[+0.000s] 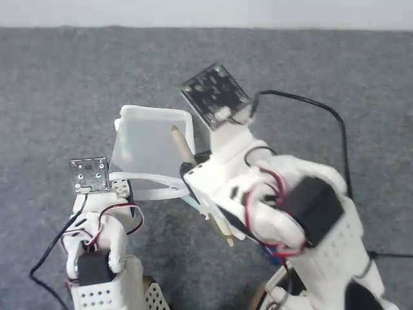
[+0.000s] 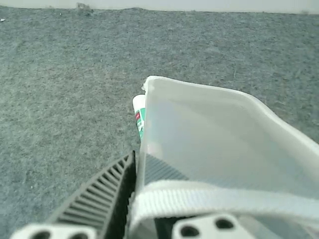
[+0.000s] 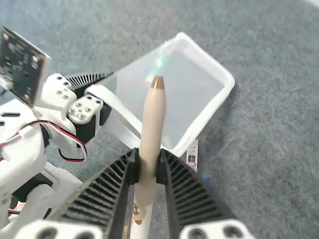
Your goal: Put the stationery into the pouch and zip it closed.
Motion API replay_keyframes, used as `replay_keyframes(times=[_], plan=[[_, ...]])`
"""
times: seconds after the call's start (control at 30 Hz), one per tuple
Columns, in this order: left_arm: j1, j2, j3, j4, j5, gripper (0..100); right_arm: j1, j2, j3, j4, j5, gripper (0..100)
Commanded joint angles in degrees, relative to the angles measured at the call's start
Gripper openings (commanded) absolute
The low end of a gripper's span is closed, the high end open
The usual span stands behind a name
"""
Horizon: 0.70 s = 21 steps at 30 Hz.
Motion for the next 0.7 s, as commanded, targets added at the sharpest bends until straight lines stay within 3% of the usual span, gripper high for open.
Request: replay_keyframes(times=[0.0, 0.4, 0.67], plan=[[0.0, -0.79, -6.11, -0.35, -1.49, 1, -0.4, -6.46, 5.36, -6.02, -0.53, 0.6], [3.78, 0.26, -20.18, 7.03, -4.57, 1, -0.22, -23.25, 27.96, -28.79, -0.18, 0.6], [3.69, 20.75, -35.03, 8.97, -8.09, 1, -0.22, -32.75, 38.51, -46.73, -0.18, 0.6]])
